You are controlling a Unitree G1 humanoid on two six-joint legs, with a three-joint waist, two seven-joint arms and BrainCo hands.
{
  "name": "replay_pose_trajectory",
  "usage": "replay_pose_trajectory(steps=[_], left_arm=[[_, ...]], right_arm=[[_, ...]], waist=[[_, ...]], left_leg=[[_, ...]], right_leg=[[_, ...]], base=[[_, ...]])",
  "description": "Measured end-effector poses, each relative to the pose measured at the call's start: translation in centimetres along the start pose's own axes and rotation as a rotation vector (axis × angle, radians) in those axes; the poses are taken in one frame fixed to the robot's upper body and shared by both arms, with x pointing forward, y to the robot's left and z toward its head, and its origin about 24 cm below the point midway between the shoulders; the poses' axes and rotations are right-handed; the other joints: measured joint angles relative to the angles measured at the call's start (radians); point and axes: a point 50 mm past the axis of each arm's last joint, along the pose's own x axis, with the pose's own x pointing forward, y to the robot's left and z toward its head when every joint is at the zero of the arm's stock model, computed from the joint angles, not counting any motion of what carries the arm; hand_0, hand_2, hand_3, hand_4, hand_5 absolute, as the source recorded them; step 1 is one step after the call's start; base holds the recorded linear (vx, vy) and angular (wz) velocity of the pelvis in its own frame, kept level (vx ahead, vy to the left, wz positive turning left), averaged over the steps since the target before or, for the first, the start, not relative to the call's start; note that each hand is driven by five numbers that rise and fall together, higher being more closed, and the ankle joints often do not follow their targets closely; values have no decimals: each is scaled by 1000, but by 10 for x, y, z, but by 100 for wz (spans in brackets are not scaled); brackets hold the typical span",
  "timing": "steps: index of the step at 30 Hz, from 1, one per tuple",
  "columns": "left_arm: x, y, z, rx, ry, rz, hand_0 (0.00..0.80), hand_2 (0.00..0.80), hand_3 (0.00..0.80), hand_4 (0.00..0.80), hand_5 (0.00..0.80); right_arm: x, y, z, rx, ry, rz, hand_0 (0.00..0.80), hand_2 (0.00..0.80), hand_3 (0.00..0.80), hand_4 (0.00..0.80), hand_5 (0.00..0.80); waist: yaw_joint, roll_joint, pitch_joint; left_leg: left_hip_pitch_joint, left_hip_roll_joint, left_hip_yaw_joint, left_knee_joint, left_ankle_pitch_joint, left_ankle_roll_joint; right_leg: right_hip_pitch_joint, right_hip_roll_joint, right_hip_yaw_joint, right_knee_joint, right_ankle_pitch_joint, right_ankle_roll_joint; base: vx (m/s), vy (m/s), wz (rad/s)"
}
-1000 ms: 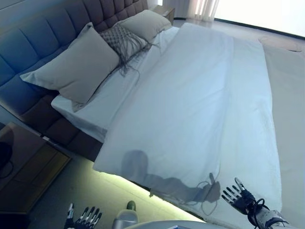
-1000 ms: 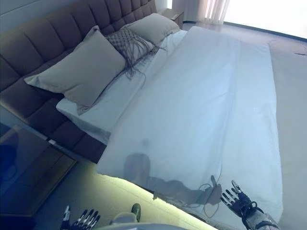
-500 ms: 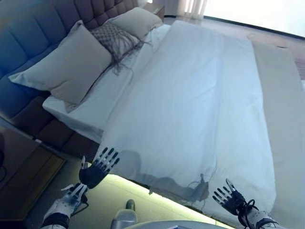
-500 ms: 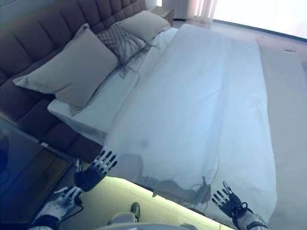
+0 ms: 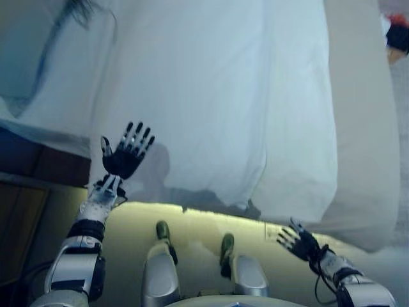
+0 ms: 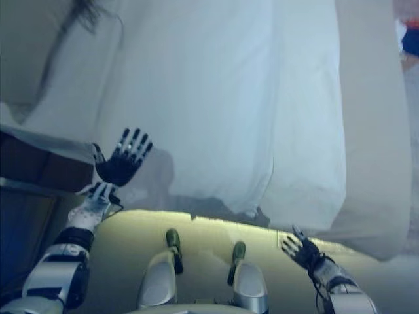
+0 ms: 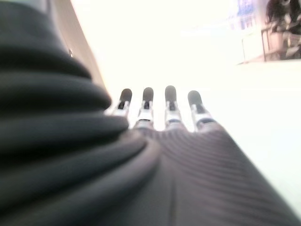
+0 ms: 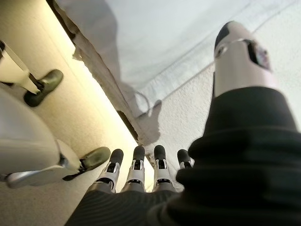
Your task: Make the bed neatly
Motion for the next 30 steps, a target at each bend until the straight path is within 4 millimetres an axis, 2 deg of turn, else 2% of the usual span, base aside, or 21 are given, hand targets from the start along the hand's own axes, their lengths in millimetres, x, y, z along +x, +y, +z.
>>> replay_pose_trajectory(steps=[4, 9, 13, 21, 26, 30], left_arm=[[16, -8, 26, 32, -113, 17, 0, 0, 0, 0, 0], [16, -7, 40, 38, -216, 82, 0, 0, 0, 0, 0], [6, 0, 59, 31, -337, 166, 0, 0, 0, 0, 0], [-6, 4, 80, -51, -542, 221, 0, 0, 0, 0, 0], [-11, 5, 89, -127, -641, 229, 0, 0, 0, 0, 0], [-20, 8, 106, -152, -719, 297, 0, 0, 0, 0, 0]], right_arm=[[9, 28, 20, -34, -44, 84, 0, 0, 0, 0, 0], [11, 38, 21, -76, -41, 128, 0, 0, 0, 0, 0], [12, 46, 26, -86, -55, 175, 0, 0, 0, 0, 0], [14, 65, 34, -129, -97, 275, 0, 0, 0, 0, 0], [12, 67, 39, -132, -126, 288, 0, 0, 0, 0, 0], [8, 69, 53, -144, -170, 296, 0, 0, 0, 0, 0]], waist=[[-6, -31, 62], [-5, -69, 86], [-3, -73, 87], [-1, -79, 89], [3, -84, 92], [10, -84, 92]], left_leg=[[-122, 9, -9, 115, -33, 20], [-202, 13, -25, 185, -49, 32], [-289, 21, -46, 235, -56, 32], [-404, 17, -82, 284, -48, 36], [-442, 10, -112, 309, -49, 23], [-477, 10, -119, 326, -50, 21]], right_leg=[[-134, -16, 22, 133, -35, 5], [-220, -32, 28, 227, -63, 8], [-312, -35, 28, 305, -85, 0], [-435, -47, 23, 421, -133, -19], [-464, -49, 17, 459, -155, -19], [-499, -49, 14, 479, -163, -23]], base=[[-127, 35, -8], [-108, 33, 4], [-79, 17, 4], [-53, 27, 8], [-37, 26, 11], [-70, 18, 2]])
